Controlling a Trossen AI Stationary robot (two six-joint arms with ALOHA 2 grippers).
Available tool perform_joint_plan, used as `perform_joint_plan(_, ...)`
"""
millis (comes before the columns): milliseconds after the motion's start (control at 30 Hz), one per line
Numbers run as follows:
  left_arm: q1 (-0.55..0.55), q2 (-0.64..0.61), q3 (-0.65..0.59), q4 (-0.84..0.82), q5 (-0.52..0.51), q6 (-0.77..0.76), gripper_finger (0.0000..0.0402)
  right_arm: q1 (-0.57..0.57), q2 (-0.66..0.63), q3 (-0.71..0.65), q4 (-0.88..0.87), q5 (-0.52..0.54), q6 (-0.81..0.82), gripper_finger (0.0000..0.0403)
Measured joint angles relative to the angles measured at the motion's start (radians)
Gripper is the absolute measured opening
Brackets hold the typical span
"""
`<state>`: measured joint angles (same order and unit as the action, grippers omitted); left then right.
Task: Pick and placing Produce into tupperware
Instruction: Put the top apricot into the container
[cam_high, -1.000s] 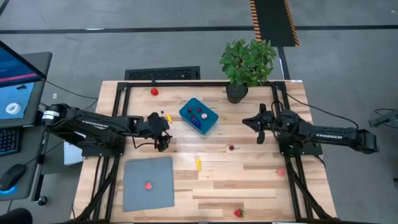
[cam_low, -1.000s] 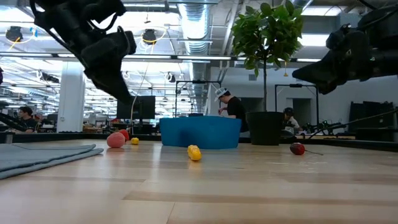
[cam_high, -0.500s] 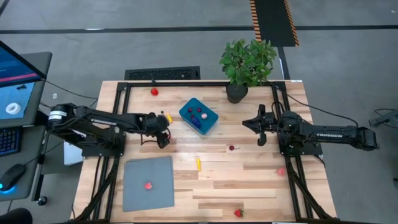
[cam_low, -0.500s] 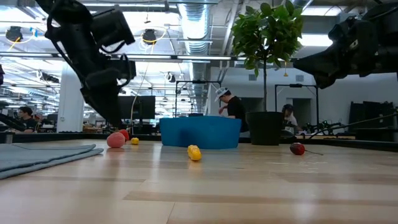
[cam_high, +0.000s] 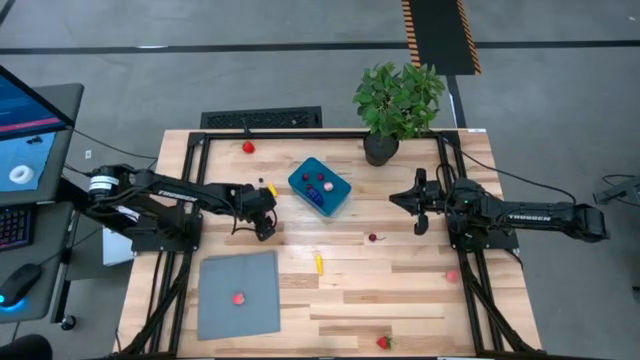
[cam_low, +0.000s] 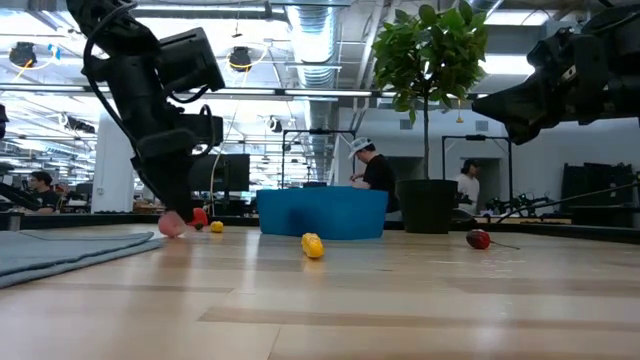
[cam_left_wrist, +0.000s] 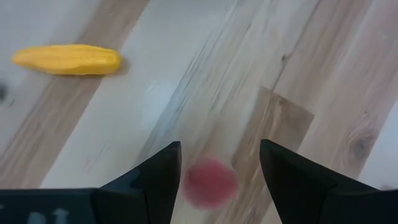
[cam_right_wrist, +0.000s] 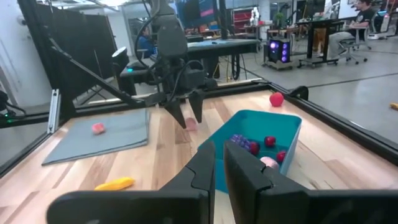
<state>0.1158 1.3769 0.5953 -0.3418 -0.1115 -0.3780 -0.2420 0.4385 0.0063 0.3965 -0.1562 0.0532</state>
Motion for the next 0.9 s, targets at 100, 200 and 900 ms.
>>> perform_joint_plan(100,0.0,0.0,0.0,-0.023,-0.001,-0.003,0.0208,0.0,0.0,0.0,0.0,0.0,0.0,0.0055)
perform_joint_plan(200,0.0,0.0,0.0,-0.03,-0.001,-0.003,0.0208,0.0,0.0,0.0,0.0,0.0,0.0,0.0055)
perform_joint_plan(900,0.0,-0.001,0.0,-0.087,0.022,-0.025,0.0208,0.0,0.0,0.0,0.0,0.0,0.008,0.0055)
